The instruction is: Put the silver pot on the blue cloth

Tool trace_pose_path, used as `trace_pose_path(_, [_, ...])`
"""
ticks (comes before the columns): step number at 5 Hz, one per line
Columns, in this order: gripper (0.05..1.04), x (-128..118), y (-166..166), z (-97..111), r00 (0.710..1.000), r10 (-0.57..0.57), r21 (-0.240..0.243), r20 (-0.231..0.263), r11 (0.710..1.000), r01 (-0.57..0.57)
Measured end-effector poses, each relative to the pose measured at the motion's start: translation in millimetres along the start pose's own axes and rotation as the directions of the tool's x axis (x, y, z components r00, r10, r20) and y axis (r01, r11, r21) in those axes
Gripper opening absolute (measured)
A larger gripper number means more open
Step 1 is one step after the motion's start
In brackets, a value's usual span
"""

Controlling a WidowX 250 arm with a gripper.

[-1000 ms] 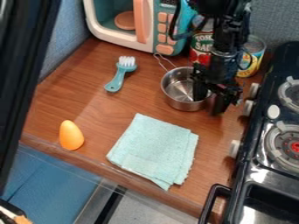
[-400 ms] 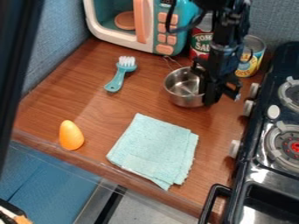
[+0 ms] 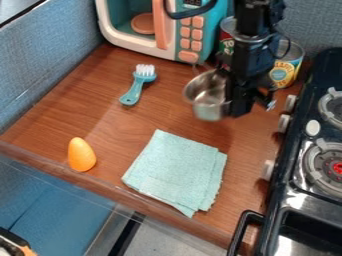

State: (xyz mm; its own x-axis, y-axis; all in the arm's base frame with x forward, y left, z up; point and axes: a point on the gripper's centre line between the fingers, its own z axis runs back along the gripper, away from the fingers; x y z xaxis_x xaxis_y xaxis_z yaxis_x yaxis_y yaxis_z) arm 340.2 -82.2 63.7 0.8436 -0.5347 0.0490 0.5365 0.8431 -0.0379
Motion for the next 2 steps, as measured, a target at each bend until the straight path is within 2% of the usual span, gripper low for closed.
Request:
trace_pose_path(1, [0.074,-34,-24,-1,0.999,-0.033,-0.001,-0.006,0.999,0.033])
trace_pose_path(2, [0.074,-65,-34,-22,0.997,-0.035,0.024,-0.072,0.999,0.037])
